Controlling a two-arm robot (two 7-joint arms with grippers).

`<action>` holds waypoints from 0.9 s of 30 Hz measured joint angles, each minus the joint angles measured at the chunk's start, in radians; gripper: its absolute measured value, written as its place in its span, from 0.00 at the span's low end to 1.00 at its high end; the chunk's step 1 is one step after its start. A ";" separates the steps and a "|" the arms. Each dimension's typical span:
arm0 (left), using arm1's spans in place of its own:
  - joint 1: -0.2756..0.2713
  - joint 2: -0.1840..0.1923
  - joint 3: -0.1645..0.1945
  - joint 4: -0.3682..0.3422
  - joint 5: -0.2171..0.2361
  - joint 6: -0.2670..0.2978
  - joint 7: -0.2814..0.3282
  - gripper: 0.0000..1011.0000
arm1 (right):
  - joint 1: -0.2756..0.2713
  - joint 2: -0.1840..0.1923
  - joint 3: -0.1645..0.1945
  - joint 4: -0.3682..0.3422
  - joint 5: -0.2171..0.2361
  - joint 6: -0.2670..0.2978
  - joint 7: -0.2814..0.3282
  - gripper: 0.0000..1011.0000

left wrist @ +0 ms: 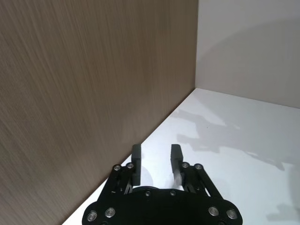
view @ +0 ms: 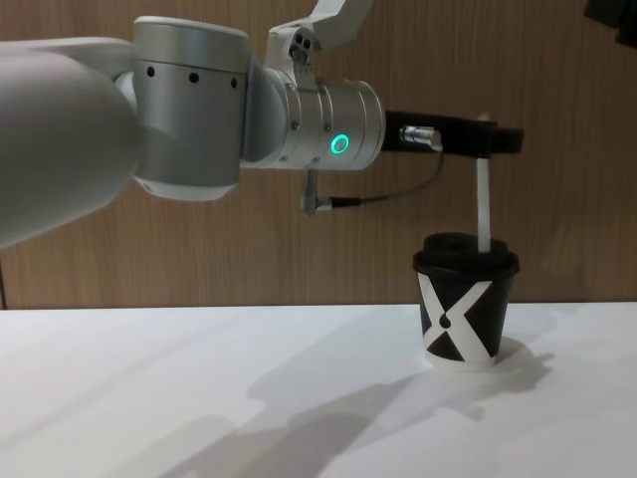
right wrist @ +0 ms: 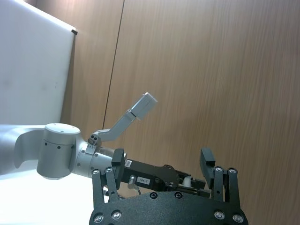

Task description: Pick up the straw with one hand, pass it to the other hand, and insert it into the cup.

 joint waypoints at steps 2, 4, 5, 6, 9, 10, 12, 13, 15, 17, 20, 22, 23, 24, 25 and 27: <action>0.000 0.000 0.000 0.001 0.000 0.000 0.000 0.43 | 0.000 0.000 0.000 0.000 0.000 0.000 0.000 0.99; 0.000 -0.001 0.000 0.001 0.001 0.000 0.001 0.51 | 0.000 0.000 0.000 0.000 0.000 0.000 0.000 0.99; 0.000 -0.001 -0.001 0.002 0.001 0.000 0.001 0.53 | 0.000 0.000 0.000 0.000 0.000 0.000 0.000 0.99; 0.000 -0.001 -0.001 0.002 0.001 0.001 0.001 0.55 | 0.000 0.000 0.000 0.000 0.000 0.000 0.000 0.99; 0.000 -0.002 -0.001 0.003 0.001 0.001 0.001 0.65 | 0.000 0.000 0.000 0.000 0.000 0.000 0.000 0.99; 0.000 -0.002 -0.001 0.003 0.001 0.001 0.001 0.67 | 0.000 0.000 0.000 0.000 0.000 0.000 0.000 0.99; 0.001 -0.002 -0.001 0.003 0.002 0.001 0.002 0.73 | 0.000 0.000 0.000 0.000 0.000 0.000 0.000 0.99; 0.001 -0.002 -0.002 0.003 0.002 0.001 0.002 0.77 | 0.000 0.000 0.000 0.000 0.000 0.000 0.000 0.99; 0.004 0.000 -0.003 0.000 0.002 0.001 0.002 0.84 | 0.000 0.000 0.000 0.000 0.000 0.000 0.000 0.99; 0.010 0.004 -0.005 -0.011 0.002 0.001 0.003 0.89 | 0.002 -0.001 0.000 -0.002 0.001 0.001 -0.003 0.99; 0.019 0.012 -0.009 -0.026 0.003 -0.001 0.004 0.96 | 0.006 -0.005 -0.001 -0.009 0.003 0.007 -0.011 0.99; 0.032 0.022 -0.014 -0.048 0.002 -0.005 0.005 0.99 | 0.013 -0.011 -0.001 -0.018 0.006 0.019 -0.026 0.99; 0.038 0.027 -0.016 -0.055 0.002 -0.006 0.005 0.99 | 0.020 -0.018 -0.001 -0.027 0.008 0.029 -0.037 0.99; 0.046 0.035 -0.019 -0.073 0.002 -0.008 0.006 0.99 | 0.022 -0.020 -0.001 -0.030 0.009 0.035 -0.043 0.99; 0.050 0.038 -0.020 -0.081 0.002 -0.009 0.006 0.99 | 0.027 -0.024 -0.002 -0.035 0.010 0.041 -0.050 0.99; 0.062 0.049 -0.025 -0.103 0.002 -0.011 0.008 0.99 | 0.041 -0.035 -0.004 -0.048 0.012 0.062 -0.076 0.99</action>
